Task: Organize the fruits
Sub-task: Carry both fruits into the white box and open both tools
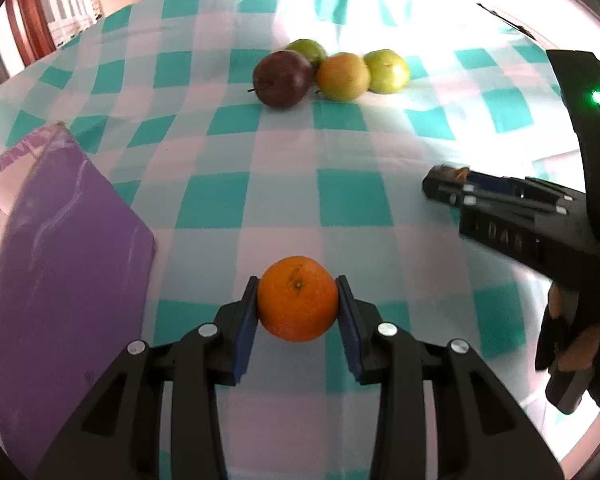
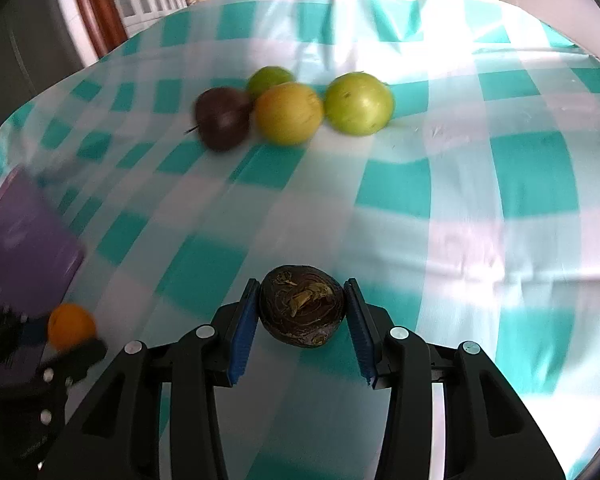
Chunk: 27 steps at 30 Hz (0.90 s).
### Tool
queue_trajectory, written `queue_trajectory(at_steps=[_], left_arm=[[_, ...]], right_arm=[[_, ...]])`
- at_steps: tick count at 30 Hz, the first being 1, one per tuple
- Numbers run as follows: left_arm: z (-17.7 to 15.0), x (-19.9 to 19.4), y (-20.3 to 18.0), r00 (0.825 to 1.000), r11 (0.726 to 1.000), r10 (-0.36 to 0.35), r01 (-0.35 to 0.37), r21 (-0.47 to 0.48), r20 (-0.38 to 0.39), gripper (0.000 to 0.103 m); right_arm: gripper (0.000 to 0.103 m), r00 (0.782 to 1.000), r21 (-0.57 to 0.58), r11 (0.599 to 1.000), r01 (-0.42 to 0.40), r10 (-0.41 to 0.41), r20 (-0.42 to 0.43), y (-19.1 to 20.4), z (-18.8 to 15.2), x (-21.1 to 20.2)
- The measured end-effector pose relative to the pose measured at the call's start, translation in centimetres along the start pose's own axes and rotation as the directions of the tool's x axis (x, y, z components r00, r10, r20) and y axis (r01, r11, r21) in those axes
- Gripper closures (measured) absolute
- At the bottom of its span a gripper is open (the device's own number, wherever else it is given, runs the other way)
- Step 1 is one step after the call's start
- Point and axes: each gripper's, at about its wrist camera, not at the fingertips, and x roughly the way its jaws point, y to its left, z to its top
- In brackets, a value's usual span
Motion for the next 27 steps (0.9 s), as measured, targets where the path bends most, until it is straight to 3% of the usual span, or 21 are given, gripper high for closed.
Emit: queue_trajectory(at_steps=[15,21,27], left_arm=[[-5.9,-9.1,-3.6,0.994,0.984,-0.105,0.102,0.146,0.013,0.065],[-7.6,-14.2,-2.1,0.990,0.983,-0.098,0.080,0.165,0.102,0.065],[-8.4,-19.1,1.5,0.976,0.995,-0.061,0.043,0.092,0.210,0.065]], right_arm=[[0.060,1.000,-0.050,0.999,-0.002,0.004,0.022,3.0,-7.0,-11.2],[0.060,0.998,-0.094,0.996,-0.012,0.019,0.065,5.6,-8.1,-15.5],[0.060,0.992,-0.146,0.989,-0.035,0.052,0.117,9.1,-7.3,-18.4]])
